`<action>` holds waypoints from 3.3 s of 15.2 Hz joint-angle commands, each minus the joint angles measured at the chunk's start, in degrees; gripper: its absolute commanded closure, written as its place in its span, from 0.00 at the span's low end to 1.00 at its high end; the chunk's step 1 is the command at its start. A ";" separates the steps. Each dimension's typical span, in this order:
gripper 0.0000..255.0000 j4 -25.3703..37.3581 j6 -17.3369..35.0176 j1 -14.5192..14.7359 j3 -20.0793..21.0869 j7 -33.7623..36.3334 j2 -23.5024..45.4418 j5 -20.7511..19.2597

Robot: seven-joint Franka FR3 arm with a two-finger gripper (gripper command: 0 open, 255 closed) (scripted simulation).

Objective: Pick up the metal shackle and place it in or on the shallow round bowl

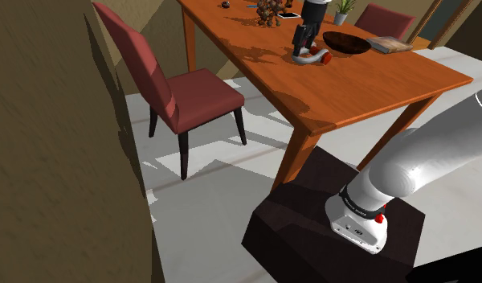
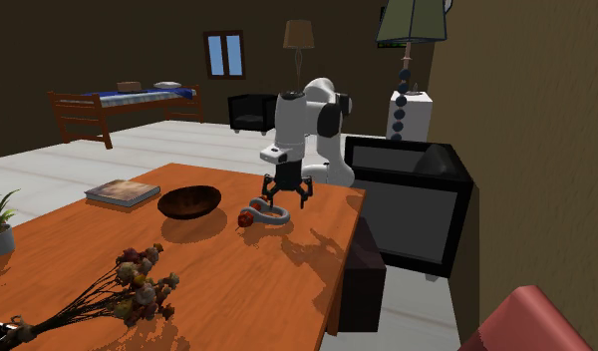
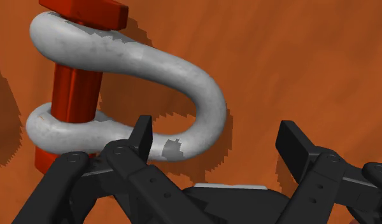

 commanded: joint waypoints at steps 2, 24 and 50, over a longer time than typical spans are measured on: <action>0.00 -1.30 1.85 -0.16 -0.31 -0.30 0.46 -0.12; 1.00 -4.71 5.36 -0.33 -0.51 -0.25 0.56 -0.24; 1.00 16.32 -12.46 -1.16 -1.89 -4.60 3.52 0.34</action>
